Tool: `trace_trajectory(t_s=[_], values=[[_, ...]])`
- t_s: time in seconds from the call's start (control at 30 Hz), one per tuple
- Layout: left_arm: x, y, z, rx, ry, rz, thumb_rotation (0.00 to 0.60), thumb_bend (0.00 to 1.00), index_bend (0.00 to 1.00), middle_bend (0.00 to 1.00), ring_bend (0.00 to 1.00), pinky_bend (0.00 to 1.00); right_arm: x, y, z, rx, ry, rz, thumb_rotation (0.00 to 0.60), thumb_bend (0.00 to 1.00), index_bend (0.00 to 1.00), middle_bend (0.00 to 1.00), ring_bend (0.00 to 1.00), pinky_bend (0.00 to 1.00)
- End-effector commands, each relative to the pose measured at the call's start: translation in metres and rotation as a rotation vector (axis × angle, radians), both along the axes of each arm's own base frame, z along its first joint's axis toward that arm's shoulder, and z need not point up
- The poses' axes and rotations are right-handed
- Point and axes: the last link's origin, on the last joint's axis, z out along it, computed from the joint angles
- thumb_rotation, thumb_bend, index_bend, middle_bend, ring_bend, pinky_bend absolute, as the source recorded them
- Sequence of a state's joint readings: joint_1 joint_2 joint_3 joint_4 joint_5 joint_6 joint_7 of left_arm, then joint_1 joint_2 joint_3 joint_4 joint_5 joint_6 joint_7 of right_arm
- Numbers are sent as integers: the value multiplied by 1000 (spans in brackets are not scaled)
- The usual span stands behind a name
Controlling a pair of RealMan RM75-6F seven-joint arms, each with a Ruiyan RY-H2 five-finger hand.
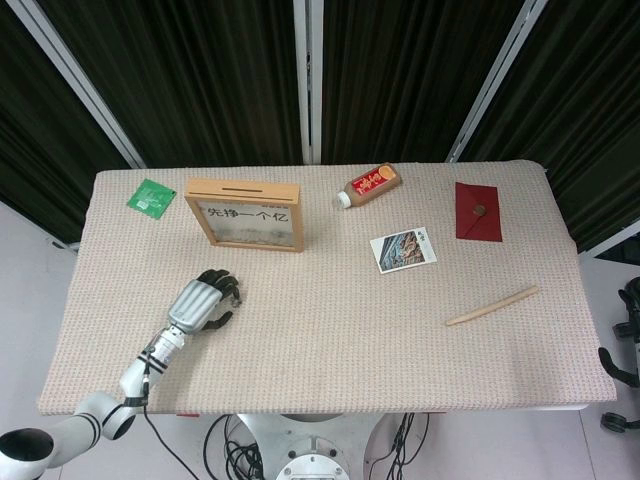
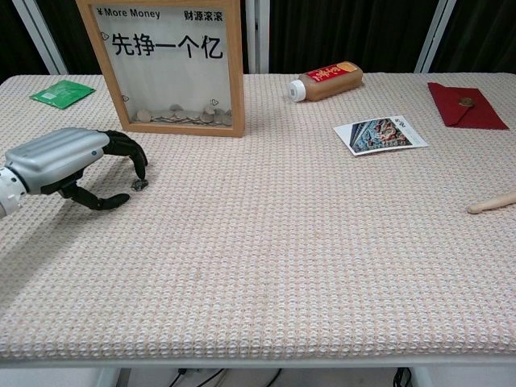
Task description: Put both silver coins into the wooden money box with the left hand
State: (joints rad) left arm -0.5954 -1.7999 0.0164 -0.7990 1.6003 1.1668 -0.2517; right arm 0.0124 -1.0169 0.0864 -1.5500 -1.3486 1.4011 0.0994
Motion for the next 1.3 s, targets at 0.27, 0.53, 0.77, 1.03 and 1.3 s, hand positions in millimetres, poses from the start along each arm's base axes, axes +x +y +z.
trace_trajectory(t_s=[0.27,0.53,0.77,1.03,1.3], values=[[2,1,-4,-10,1,-1,600,235,387,244,141,214,-2,1,1,-3,-1,-8,600,277,0,0,0,0],[1,1,-7,-18,7,5,600,234,375,244,141,215,-4,1,1,-3,-3,-11,600,276,0,0,0,0],[2,3,-9,-15,12,-1,600,235,396,244,141,215,-6,2,1,-3,-4,-17,600,277,0,0,0,0],[6,9,-10,39,19,-40,600,235,465,272,141,222,-8,4,1,-3,-4,-23,600,277,0,0,0,0],[5,12,-11,74,5,-52,600,242,489,298,149,226,-9,4,1,0,-1,-28,600,276,0,0,0,0]])
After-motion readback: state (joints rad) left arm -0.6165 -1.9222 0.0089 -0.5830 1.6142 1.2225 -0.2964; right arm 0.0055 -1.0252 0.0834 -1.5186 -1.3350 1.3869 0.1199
